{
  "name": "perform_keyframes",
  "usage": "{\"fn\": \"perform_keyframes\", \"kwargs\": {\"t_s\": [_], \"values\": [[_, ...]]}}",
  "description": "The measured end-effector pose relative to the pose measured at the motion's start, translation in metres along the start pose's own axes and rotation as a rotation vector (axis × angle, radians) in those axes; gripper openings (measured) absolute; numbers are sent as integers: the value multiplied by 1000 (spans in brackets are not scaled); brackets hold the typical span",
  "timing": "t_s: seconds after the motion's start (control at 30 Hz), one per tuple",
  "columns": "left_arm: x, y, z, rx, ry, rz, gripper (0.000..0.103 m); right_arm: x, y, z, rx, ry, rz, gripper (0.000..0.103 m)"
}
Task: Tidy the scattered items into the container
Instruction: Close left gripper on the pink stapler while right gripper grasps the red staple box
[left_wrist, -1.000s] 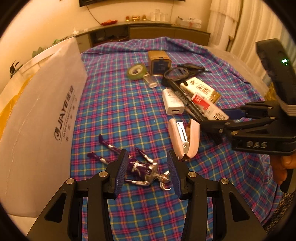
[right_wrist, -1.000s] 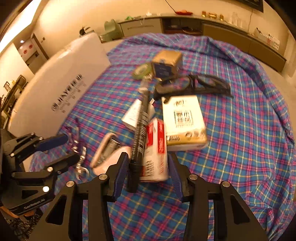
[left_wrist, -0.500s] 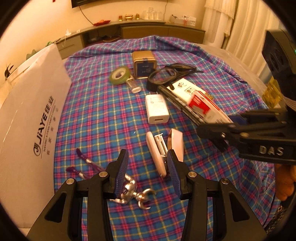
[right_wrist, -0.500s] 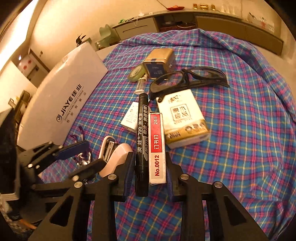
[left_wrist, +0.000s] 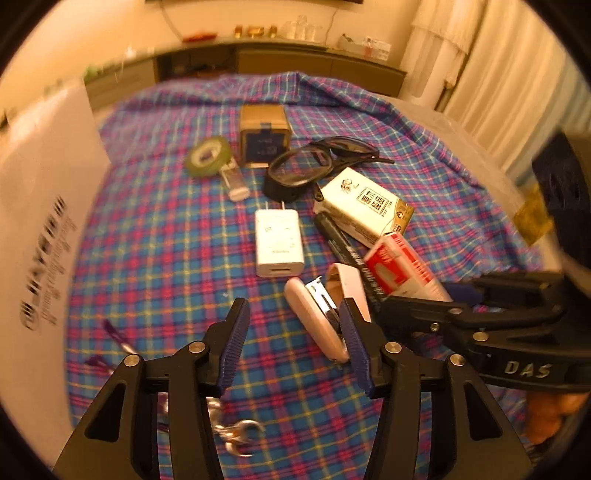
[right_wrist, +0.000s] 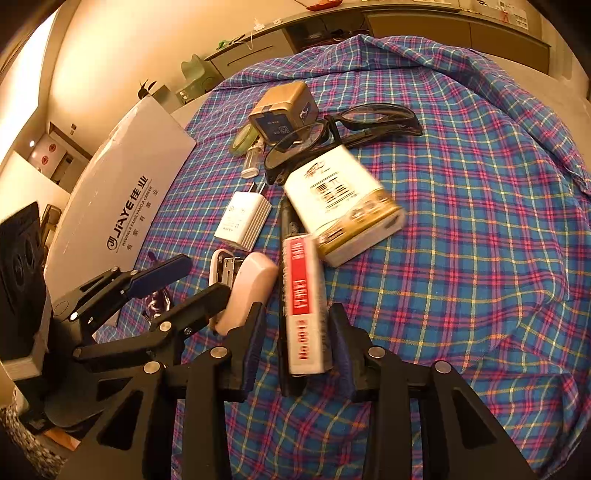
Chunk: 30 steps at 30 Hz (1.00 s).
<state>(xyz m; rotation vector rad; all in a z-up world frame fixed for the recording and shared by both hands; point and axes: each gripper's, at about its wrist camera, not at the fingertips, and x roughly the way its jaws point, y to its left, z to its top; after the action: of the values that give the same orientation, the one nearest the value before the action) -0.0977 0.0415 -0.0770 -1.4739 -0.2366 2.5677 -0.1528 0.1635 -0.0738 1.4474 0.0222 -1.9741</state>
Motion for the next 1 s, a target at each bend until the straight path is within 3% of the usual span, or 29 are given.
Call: {"fn": "perform_keyframes", "kwargs": {"t_s": [0.03,0.1,0.27,0.47,0.57,0.67,0.83,0.97,1.0], "values": [[1,6,0,-34,12,-30,54,-1,0,0,-2,-3,-4,22],[0,14,-1,-71,17,-55,54,-5,-2,0,4,-15,0,17],[1,7,-4,-54,15,-87,54,-17,-1,-1,4,-41,2,16],[11,-5,3,-48,1,-118,58,0,-3,-2,25,-18,-2,22],[12,-3,4,-44,-21,-126,58,2,-6,-1,32,-18,-9,16],[11,-4,4,-42,-36,-127,54,0,-5,-2,28,-26,-16,16],[0,-5,8,-18,-76,-115,28,-1,-4,-3,26,-67,-28,16],[-1,0,5,-34,-68,-127,29,-8,-8,-5,45,-92,-36,16],[0,0,4,-41,-59,-131,33,-9,-7,-5,45,-95,-38,16]]}}
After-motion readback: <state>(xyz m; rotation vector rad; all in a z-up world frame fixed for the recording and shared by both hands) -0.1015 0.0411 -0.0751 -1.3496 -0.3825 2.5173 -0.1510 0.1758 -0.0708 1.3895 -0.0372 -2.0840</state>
